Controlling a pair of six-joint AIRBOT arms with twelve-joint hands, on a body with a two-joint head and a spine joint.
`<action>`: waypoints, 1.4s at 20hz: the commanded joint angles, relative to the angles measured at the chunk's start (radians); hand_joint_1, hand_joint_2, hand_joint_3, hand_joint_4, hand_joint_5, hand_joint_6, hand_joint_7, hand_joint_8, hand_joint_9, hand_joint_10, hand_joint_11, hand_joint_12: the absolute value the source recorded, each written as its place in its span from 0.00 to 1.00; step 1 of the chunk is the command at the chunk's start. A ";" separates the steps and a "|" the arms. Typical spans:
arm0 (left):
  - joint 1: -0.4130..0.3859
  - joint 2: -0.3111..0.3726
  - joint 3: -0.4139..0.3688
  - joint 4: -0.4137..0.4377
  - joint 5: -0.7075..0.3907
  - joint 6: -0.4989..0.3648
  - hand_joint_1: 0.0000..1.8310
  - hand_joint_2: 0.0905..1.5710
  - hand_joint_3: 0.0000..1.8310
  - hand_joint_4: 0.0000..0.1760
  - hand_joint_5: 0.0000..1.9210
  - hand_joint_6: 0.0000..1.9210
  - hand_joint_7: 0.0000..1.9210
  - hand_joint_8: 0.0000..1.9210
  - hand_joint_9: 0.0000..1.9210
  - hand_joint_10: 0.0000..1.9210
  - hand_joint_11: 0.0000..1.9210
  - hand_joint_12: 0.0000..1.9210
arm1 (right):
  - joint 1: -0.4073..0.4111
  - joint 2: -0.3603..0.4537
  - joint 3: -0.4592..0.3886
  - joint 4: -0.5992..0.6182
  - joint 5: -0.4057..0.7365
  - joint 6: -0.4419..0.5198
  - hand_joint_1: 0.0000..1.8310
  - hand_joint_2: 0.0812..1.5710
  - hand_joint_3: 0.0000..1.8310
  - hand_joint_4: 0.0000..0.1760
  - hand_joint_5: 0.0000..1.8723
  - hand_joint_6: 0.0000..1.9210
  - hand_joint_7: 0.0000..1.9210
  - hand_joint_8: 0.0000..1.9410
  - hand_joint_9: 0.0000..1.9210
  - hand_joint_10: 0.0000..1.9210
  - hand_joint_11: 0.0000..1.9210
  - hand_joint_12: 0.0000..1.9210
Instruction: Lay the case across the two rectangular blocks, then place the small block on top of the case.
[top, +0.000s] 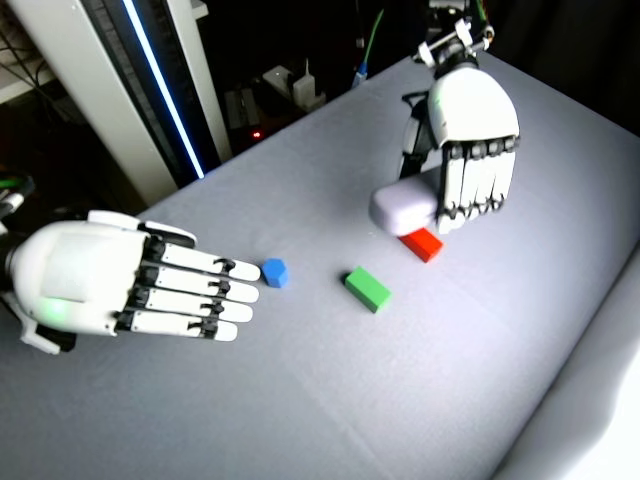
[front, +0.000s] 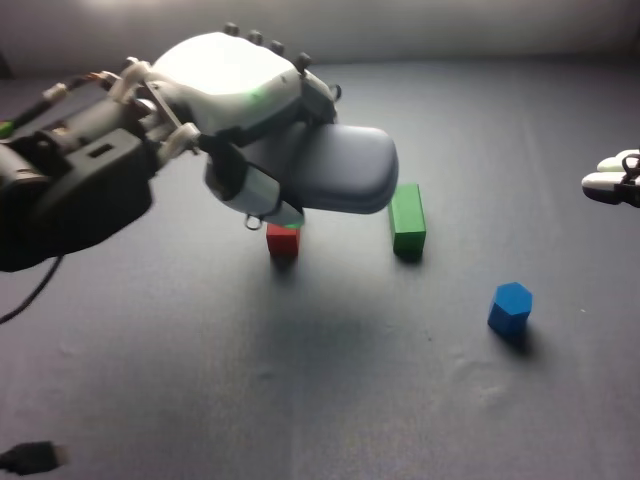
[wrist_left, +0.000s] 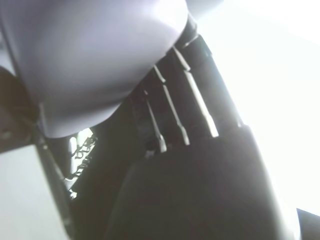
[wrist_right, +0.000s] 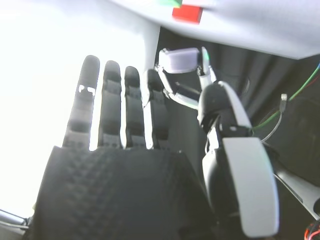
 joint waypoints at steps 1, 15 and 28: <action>-0.021 -0.012 0.015 -0.009 -0.095 -0.001 0.76 0.64 0.00 0.00 0.55 0.42 0.67 0.25 0.53 0.52 0.35 0.58 | 0.015 0.000 0.003 0.024 0.118 0.006 0.21 0.86 0.00 0.00 0.16 0.00 0.14 0.00 0.14 0.00 0.03 0.38; -0.039 -0.153 0.103 -0.092 -0.047 0.023 0.76 0.66 0.00 0.00 0.57 0.36 0.55 0.43 0.48 0.61 0.36 0.60 | 0.022 -0.015 0.015 0.020 0.115 0.006 0.20 0.86 0.00 0.00 0.16 0.00 0.14 0.00 0.13 0.00 0.08 0.18; -0.028 -0.177 0.133 -0.128 0.010 0.070 0.76 0.67 0.00 0.00 0.49 0.52 0.59 0.35 0.50 0.58 0.44 0.38 | 0.023 -0.020 0.017 0.019 0.109 0.006 0.19 0.87 0.00 0.00 0.17 0.00 0.14 0.00 0.14 0.00 0.10 0.15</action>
